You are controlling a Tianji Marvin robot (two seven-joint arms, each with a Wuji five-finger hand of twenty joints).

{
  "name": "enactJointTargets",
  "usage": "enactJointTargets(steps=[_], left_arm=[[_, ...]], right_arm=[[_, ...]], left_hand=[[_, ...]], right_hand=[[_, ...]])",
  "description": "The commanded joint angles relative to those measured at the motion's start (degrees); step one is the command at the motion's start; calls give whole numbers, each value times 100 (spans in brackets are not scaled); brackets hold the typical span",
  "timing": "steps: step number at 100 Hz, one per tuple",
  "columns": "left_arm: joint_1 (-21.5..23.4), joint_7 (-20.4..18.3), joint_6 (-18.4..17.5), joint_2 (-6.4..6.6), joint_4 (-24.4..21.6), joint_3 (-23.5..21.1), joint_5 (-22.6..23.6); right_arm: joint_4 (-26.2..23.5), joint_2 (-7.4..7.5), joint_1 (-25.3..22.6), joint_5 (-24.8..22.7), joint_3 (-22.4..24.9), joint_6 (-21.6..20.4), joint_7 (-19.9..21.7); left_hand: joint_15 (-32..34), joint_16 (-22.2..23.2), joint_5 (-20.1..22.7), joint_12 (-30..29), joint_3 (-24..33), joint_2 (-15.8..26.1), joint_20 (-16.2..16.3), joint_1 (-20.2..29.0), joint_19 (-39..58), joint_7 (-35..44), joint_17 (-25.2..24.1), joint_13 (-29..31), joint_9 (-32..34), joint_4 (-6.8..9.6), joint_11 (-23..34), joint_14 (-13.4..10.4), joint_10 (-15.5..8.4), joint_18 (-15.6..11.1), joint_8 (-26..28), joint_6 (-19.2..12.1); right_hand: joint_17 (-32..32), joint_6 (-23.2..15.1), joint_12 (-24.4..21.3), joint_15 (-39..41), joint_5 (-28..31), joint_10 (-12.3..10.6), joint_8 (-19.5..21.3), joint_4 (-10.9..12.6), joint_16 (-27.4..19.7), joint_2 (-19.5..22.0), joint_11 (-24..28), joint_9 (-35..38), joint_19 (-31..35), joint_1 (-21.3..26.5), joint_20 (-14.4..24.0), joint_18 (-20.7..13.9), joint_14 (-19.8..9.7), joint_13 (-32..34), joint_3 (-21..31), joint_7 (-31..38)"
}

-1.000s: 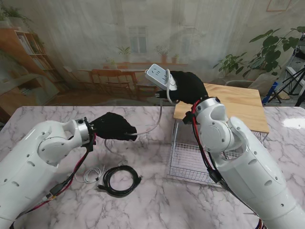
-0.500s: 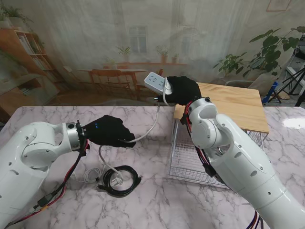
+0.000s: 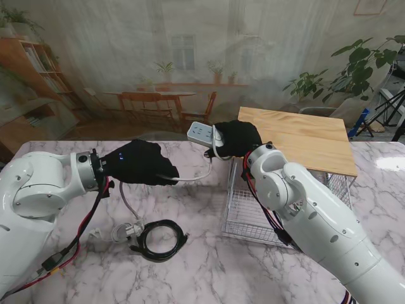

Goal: Load the small electronics into the mesh drawer

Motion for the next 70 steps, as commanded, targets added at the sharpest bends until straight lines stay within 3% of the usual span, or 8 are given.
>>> enactJointTargets(steps=[1,14,34,43,45,46,51,70], left_arm=[[-137,-70,52,-5,-110,32,-12],[-291,-39,184,-32,-93,109,82],[-477,233,474,-117,85,247,392],[-570,336,577,-141,187,302,569],[-594,348,603,-145,207,314,593],[-607,348,618,-146,215,320,599],[-672,356,687,-152,259,352,644],[-1019,317,957,-165,447,572,764]], right_arm=[[2,18,-87,-7,-45,-31,30],[-21,26,-127,15,-101,-132,65],[-67,33,-195,93,-206,-333,104],[-124,44,-249,109,-240,-425,138],[-138,47,-262,111,-246,-442,150],[-144,49,-267,113,-249,-451,155],[-173,53,-296,134,-262,-495,175],[-282,60,-368,361,-333,-643,313]], left_hand=[[199,100,96,95,109,286,134,475,203,304,48,214,198,-8,126,46,130,-126,189,-433],[408,314,103,224,119,282,240,475,284,260,39,219,240,-1,173,95,171,-92,218,-411],[873,1170,67,482,154,306,597,475,370,177,-154,66,206,18,194,135,192,47,289,-353],[915,1265,64,513,156,312,649,475,403,166,-148,88,218,21,196,116,194,62,292,-341],[913,1290,63,520,160,314,659,475,408,163,-149,50,218,24,194,304,194,63,293,-339],[927,1309,63,525,163,314,666,475,410,161,-149,61,221,25,194,221,196,61,293,-338],[920,1369,58,544,163,323,687,475,398,149,-184,-7,214,25,183,373,195,70,295,-325],[879,1449,37,580,148,343,736,475,375,115,-269,-77,208,30,158,346,179,80,322,-335]], right_hand=[[13,-1397,-15,557,445,-403,-57,-90,68,930,580,578,96,1323,75,120,-340,165,1633,512],[23,-1401,-17,560,445,-405,-59,-91,66,926,582,582,101,1322,76,112,-348,170,1638,514],[40,-1416,-23,567,450,-421,-64,-95,65,923,581,597,102,1310,74,111,-355,181,1647,519],[43,-1418,-25,569,453,-421,-69,-97,64,920,580,597,103,1306,74,107,-355,181,1649,517],[43,-1420,-25,569,454,-421,-69,-97,64,918,580,597,103,1307,73,106,-355,181,1649,518],[43,-1421,-25,569,456,-421,-69,-97,64,918,580,597,103,1308,73,106,-355,181,1650,518],[43,-1420,-26,569,456,-421,-70,-97,63,915,580,599,103,1305,73,106,-358,179,1652,517],[33,-1434,-29,567,461,-419,-71,-99,60,910,577,604,93,1299,68,116,-361,180,1656,518]])
